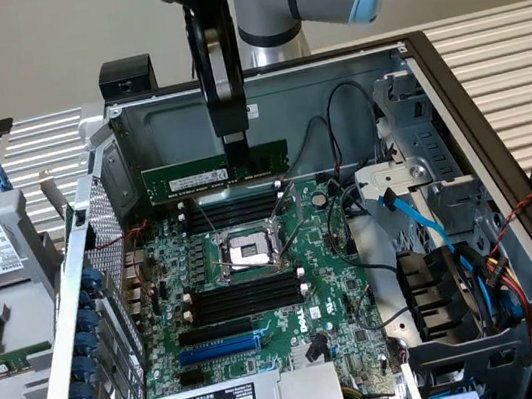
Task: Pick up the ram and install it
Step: 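Insert the ram into the slot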
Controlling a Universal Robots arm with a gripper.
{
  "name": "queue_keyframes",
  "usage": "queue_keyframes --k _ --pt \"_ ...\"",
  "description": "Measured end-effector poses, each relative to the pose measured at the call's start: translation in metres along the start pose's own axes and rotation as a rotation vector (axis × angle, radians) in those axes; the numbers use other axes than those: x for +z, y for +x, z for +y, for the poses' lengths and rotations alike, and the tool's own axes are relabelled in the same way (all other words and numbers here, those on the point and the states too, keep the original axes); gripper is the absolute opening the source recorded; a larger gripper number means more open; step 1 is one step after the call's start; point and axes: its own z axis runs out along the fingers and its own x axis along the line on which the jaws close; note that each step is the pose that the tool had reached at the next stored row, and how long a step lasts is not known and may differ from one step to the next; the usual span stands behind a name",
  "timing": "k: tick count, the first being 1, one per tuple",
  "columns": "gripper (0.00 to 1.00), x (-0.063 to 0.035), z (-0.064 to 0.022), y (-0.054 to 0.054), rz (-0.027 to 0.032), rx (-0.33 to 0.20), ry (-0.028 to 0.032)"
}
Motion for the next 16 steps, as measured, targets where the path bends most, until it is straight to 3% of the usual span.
queue_keyframes --k 8,12,16 --pt "0.13 0.0104 -0.0012 0.0 0.0 0.0 0.0004" --pt "0.13 0.0178 -0.0058 -0.001 -0.0011 0.001 0.0003" --pt "0.13 0.0251 -0.0074 -0.006 -0.0019 0.001 0.0003"
